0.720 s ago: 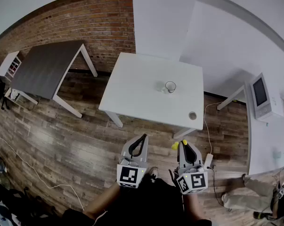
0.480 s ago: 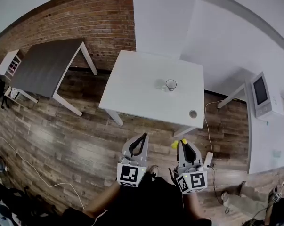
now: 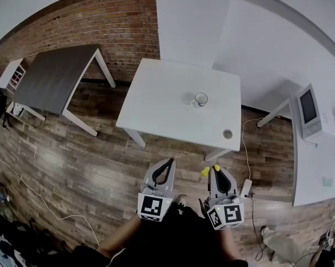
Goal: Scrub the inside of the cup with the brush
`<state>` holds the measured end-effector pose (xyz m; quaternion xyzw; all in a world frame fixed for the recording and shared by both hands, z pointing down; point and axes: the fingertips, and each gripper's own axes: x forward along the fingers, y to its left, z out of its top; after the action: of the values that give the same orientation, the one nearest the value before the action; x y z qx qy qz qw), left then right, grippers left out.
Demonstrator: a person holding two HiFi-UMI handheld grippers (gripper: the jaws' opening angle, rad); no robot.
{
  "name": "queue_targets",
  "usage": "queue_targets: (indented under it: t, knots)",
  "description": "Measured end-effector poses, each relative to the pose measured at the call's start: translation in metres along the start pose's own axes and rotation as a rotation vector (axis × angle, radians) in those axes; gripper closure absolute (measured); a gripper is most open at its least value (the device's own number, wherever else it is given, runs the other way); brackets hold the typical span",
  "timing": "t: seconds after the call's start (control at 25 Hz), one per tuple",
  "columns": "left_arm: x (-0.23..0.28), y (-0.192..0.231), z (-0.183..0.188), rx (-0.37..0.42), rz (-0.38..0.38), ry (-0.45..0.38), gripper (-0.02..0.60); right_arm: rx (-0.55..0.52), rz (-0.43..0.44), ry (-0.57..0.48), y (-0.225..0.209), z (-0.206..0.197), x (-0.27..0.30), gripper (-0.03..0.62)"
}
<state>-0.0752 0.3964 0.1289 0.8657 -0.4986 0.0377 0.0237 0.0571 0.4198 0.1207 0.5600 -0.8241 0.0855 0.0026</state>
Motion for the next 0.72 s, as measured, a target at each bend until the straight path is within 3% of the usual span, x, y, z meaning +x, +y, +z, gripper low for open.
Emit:
queue_targets:
  t: [0.4,0.72]
  knots:
    - [0.021,-0.03,-0.015,-0.025,0.016,0.008,0.578,-0.001,0.015,0.014,-0.037,-0.009,-0.011,0.563]
    - [0.043,-0.035,-0.021,0.032,0.027,0.061,0.578,0.0,0.055,0.012,-0.059,-0.01,0.015,0.564]
